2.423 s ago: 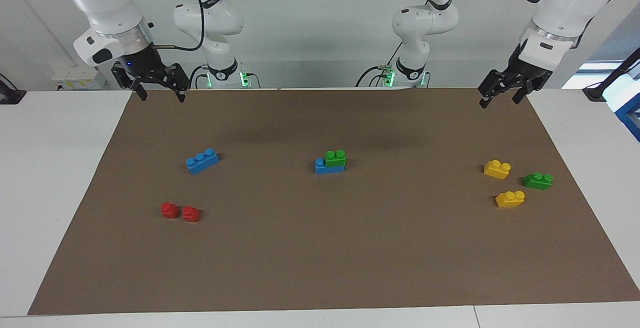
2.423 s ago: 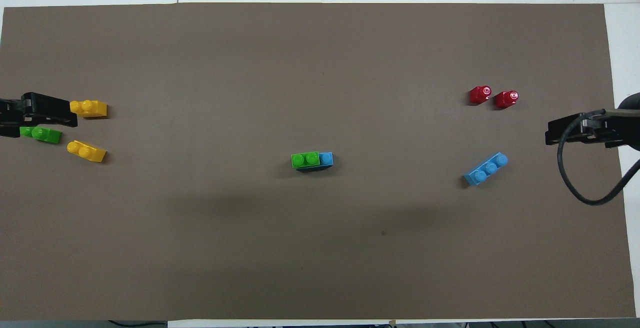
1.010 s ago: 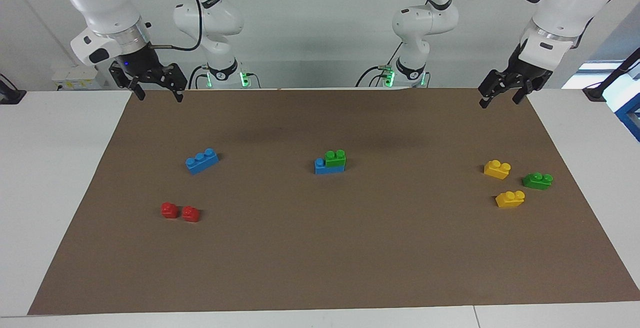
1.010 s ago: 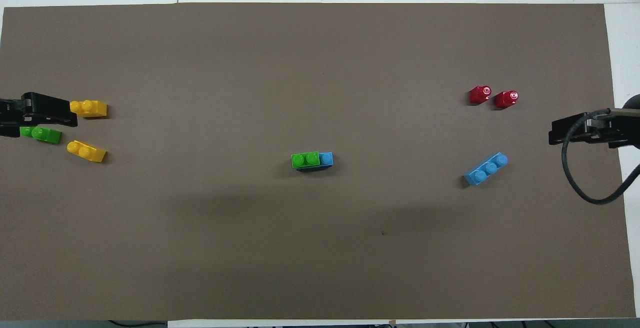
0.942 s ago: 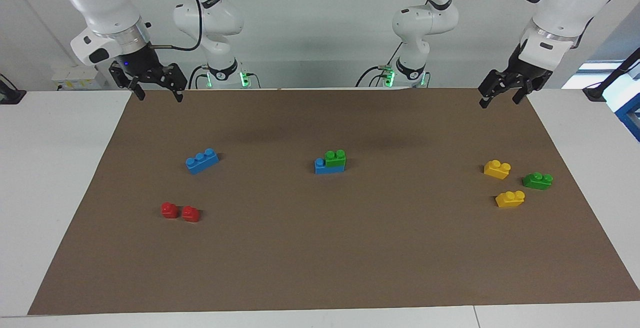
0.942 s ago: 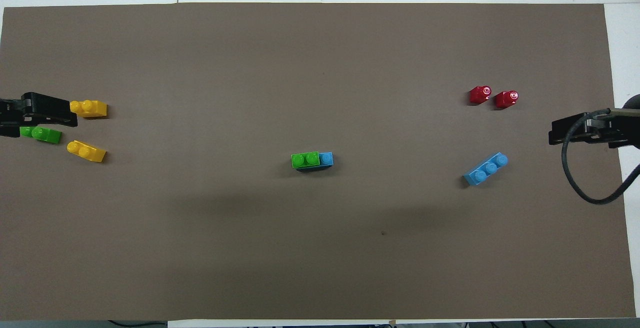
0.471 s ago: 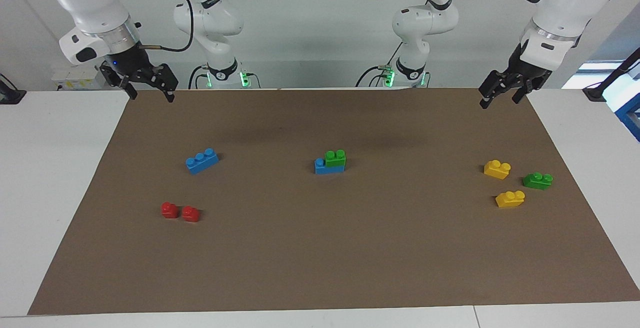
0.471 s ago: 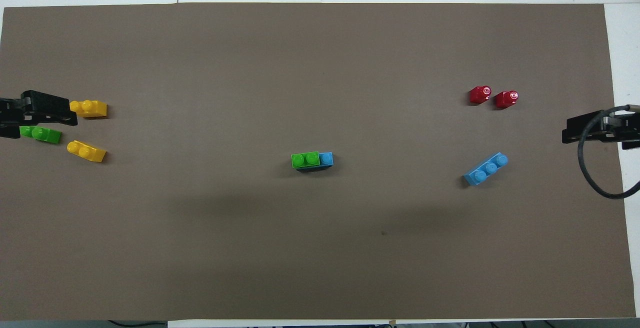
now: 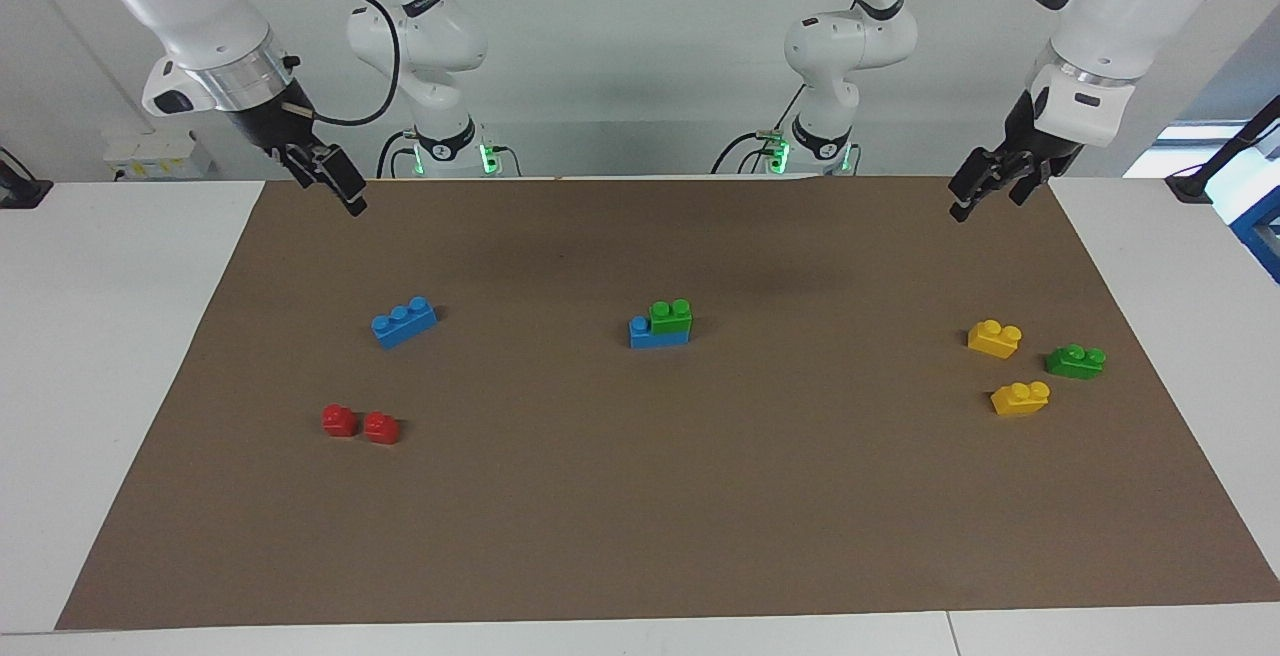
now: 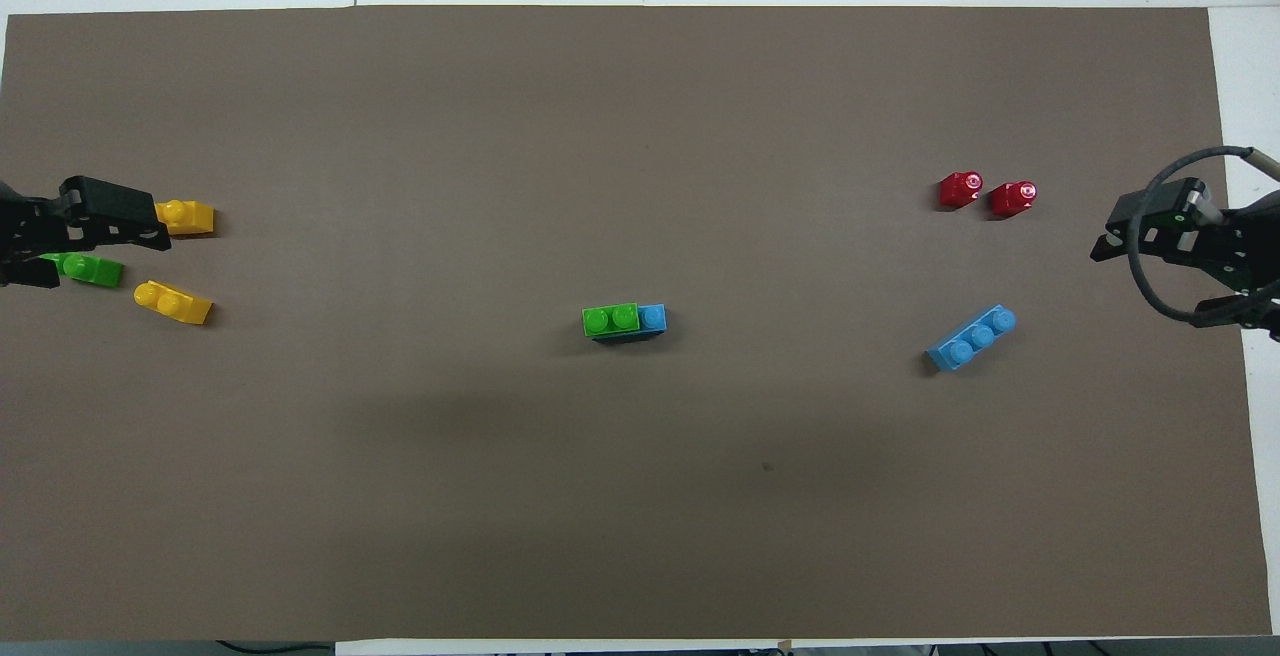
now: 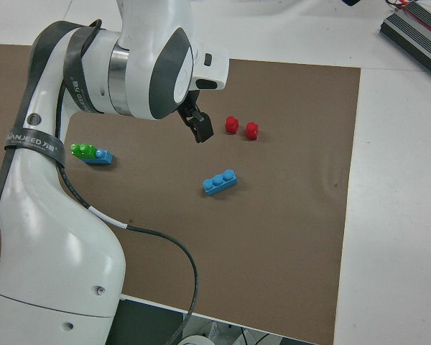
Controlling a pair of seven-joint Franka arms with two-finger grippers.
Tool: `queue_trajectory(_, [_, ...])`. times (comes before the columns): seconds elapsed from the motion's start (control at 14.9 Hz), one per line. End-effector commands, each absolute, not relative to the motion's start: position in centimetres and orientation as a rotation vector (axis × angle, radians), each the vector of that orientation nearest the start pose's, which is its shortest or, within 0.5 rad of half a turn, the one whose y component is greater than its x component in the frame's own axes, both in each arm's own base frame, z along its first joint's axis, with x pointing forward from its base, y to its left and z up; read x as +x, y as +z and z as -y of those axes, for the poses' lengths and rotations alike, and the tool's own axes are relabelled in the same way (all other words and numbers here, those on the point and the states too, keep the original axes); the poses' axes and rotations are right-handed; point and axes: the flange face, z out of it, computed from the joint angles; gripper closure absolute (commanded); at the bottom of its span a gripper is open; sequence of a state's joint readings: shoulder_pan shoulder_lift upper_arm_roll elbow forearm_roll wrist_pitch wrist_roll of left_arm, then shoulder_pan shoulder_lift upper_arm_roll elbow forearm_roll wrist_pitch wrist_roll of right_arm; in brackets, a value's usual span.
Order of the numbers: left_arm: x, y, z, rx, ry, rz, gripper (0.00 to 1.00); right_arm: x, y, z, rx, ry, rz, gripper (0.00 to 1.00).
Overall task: Remove green block with left arm and hold with right
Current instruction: 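Move both grippers toward the joined green and blue block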
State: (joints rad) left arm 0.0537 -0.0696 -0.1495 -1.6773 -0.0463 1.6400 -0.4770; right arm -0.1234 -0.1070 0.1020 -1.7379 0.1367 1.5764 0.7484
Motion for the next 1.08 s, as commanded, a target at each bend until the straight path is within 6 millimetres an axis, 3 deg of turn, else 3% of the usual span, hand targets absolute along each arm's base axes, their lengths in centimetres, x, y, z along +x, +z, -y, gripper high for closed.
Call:
queue_trajectory(0.0, [51.5, 60.9, 10.6, -3.072, -0.072, 0.936, 0.00, 51.6, 57.9, -1.7, -2.591, 0.310, -1.391, 0.03])
queue_trajectory(0.34, [47.7, 58.4, 16.8, -2.990, -0.067, 1.181, 0.00, 51.6, 52.1, -2.9, -2.314, 0.537, -1.517, 0.02])
queue_trajectory(0.67, [44.6, 56.1, 22.5, -2.794, -0.045, 1.620, 0.00, 52.4, 47.3, -4.3, -2.108, 0.687, -1.646, 0.02])
queue_trajectory(1.01, [43.2, 53.3, 25.6, -2.496, -0.034, 2.111, 0.00, 52.5, 44.1, -7.1, -1.994, 0.720, -1.748, 0.02])
